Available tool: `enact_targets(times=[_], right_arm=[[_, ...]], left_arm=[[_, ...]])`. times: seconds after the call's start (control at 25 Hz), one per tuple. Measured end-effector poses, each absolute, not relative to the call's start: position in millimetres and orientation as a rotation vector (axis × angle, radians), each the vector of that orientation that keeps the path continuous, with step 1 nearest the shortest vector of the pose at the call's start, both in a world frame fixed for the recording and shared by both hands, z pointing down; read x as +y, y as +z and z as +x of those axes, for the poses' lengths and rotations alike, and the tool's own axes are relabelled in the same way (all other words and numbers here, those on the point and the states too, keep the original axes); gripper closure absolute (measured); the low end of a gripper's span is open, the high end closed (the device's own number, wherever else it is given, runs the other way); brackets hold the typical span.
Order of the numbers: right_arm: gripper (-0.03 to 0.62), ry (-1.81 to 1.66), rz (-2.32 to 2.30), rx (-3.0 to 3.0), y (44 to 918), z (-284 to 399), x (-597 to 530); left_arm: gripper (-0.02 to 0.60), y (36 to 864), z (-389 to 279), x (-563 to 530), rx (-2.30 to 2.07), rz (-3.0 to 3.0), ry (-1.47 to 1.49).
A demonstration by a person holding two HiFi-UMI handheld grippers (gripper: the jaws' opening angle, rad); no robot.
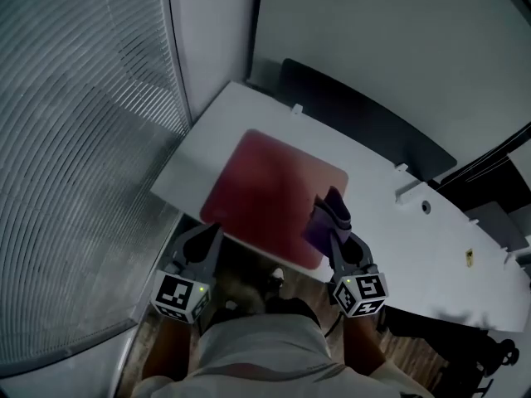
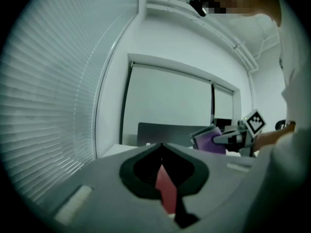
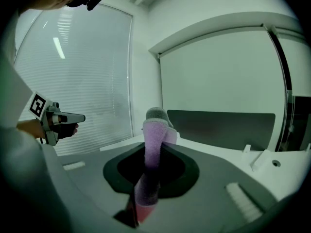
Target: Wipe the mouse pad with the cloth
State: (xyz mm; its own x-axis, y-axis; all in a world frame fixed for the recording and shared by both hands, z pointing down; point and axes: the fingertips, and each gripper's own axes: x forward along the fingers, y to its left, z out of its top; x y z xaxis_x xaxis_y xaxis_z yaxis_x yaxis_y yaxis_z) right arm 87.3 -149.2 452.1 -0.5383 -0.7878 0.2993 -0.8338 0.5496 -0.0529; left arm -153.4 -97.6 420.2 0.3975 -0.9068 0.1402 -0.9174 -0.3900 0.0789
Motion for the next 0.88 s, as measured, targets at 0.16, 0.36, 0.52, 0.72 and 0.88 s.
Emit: enact_targets(times=[0.16, 0.36, 0.52, 0.72, 0.88], right_arm=[[0.543, 0.301, 1.34, -2.59, 455.9, 103.2, -205.5], [0.543, 0.35, 1.247, -2.624, 487.0, 112.9, -267.9], [0.543, 0.412, 1.203, -2.6, 513.3, 109.7, -297.5], [0.543, 0.506, 1.15, -2.568, 515.7, 83.3, -309.3], [0.543, 0.578, 1.141, -2.544, 529.1, 39.4, -321.4]], left_arm=[[0.578, 414.2, -126.1, -141.8, -1.673, 2.496, 0.113], [0.578, 432.3, -100.2, -196.4, -1.719, 2.465, 0.16], [0.578, 451.5, -96.1, -218.7, -1.702, 2.438, 0.173], [0.578, 447.3, -111.6, -251.1, -1.658, 2.422, 0.195], [0.578, 449.5, -135.2, -272.8, -1.594, 2.438, 0.135]])
